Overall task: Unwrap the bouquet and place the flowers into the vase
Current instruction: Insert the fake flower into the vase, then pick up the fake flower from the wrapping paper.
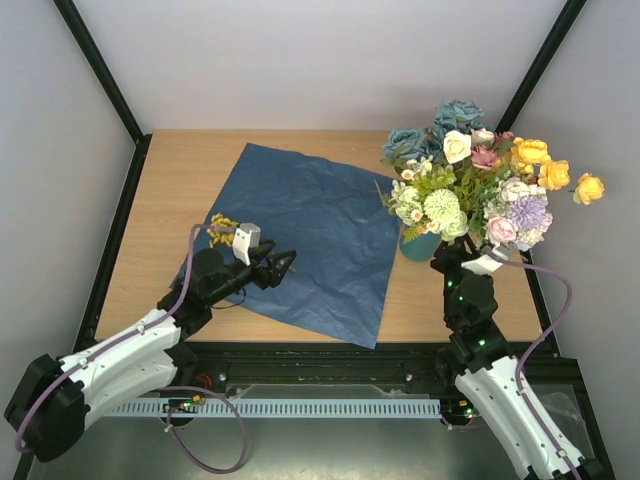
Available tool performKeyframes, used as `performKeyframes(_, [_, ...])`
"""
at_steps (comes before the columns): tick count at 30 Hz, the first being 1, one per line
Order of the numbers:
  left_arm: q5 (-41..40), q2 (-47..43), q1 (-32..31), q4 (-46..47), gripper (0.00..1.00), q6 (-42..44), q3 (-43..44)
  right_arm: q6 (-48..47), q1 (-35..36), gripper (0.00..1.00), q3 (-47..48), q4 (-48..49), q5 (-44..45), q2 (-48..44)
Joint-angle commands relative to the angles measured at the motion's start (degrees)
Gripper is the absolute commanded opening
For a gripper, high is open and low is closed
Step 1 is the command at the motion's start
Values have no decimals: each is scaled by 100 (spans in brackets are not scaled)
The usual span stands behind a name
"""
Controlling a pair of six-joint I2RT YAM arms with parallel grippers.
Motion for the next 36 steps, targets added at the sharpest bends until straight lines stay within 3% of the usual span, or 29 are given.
performKeyframes(1, [-743, 233, -27, -224, 77, -237, 140, 662, -7, 35, 323, -1035, -186, 73])
performKeyframes(6, [-1528, 792, -11, -686, 76, -637, 407, 1113, -6, 35, 455, -1915, -605, -96])
performKeyframes(14, [-1934, 1308, 110, -1379, 69, -1611, 693, 1535, -2, 29, 476, -2237, -1221, -254])
performKeyframes(18, [-1955, 1416, 218, -1617, 62, -1925, 721, 1937, -2, 40, 485, -2385, -1558, -154])
performKeyframes(20, [-2044, 1443, 263, -1726, 63, -2038, 742, 2116, -2, 46, 434, -2383, -1715, -228])
performKeyframes(23, [-2189, 1448, 297, -1851, 57, -2114, 765, 2312, -2, 48, 348, -2298, -2059, -359])
performKeyframes(27, [-2646, 1499, 408, -2099, 57, -2282, 726, 2220, -2, 52, 342, -2525, -2543, -331])
performKeyframes(36, [-2211, 2191, 1065, -1521, 52, -2671, 767, 1938, 7, 41, 109, -2552, -3578, 104])
